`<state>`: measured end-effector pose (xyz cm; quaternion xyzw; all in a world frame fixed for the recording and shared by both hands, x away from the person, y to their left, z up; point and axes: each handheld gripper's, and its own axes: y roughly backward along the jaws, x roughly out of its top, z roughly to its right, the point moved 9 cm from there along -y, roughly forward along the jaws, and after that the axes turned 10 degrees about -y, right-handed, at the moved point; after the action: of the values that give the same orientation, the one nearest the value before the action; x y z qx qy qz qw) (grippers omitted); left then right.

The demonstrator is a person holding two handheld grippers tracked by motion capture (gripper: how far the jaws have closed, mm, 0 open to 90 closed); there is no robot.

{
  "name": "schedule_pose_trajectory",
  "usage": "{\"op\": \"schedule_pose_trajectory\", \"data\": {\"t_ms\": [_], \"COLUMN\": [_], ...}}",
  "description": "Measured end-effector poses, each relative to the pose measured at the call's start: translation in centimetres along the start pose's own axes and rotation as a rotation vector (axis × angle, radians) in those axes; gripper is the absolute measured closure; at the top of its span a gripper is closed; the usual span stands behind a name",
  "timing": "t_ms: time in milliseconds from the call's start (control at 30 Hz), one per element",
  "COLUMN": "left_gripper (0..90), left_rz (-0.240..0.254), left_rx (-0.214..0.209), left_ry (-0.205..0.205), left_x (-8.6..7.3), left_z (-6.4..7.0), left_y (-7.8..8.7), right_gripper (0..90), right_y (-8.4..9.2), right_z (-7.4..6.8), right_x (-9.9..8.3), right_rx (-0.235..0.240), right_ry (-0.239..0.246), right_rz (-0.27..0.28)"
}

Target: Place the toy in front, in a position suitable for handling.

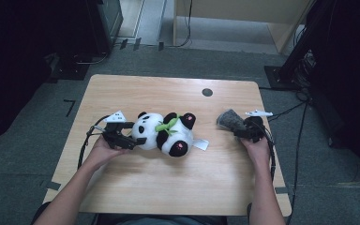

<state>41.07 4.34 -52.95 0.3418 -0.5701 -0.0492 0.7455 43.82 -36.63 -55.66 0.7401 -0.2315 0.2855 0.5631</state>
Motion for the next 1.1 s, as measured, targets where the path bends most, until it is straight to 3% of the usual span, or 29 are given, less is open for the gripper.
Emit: {"op": "schedule_pose_trajectory", "data": {"t_ms": [100,233,367,533,633,800,933,1100], "left_gripper": [0.0,0.0,6.7,16.3,21.2,22.5,22.3,16.1], "left_rz": [0.003,0.009,0.022,0.011,0.023,0.020,0.016,0.049], "left_rx": [-0.010,-0.020,-0.002,0.016,0.055,0.066,0.078,0.067], "left_ry": [0.034,0.034,0.011,0.049,0.073,0.089,0.081,0.070], "left_x": [-0.1,-0.2,-0.6,-0.9,-0.9,-0.8,-0.8,-1.0], "left_z": [-0.2,-0.3,-0.3,-0.1,0.1,0.4,0.7,0.7], "left_y": [-0.6,-0.7,-0.7,-0.4,-0.3,-0.3,-0.3,-0.3], "right_gripper": [32.2,35.2,41.6,52.1,59.9,61.2,61.6,68.7], "right_y": [-0.1,-0.3,-0.4,-0.7,-0.8,-0.8,-0.9,-0.8], "right_z": [0.2,0.4,0.5,0.6,0.9,0.8,0.9,1.0], "right_x": [-0.1,-0.3,-0.3,-0.4,-0.4,-0.4,-0.4,-0.4], "right_rx": [-0.004,0.000,-0.007,-0.001,-0.007,-0.014,0.008,0.017], "right_ry": [-0.003,-0.010,-0.002,-0.008,-0.020,-0.013,-0.112,-0.138], "right_rz": [-0.002,-0.010,-0.017,-0.047,-0.051,-0.048,-0.018,-0.018]}}
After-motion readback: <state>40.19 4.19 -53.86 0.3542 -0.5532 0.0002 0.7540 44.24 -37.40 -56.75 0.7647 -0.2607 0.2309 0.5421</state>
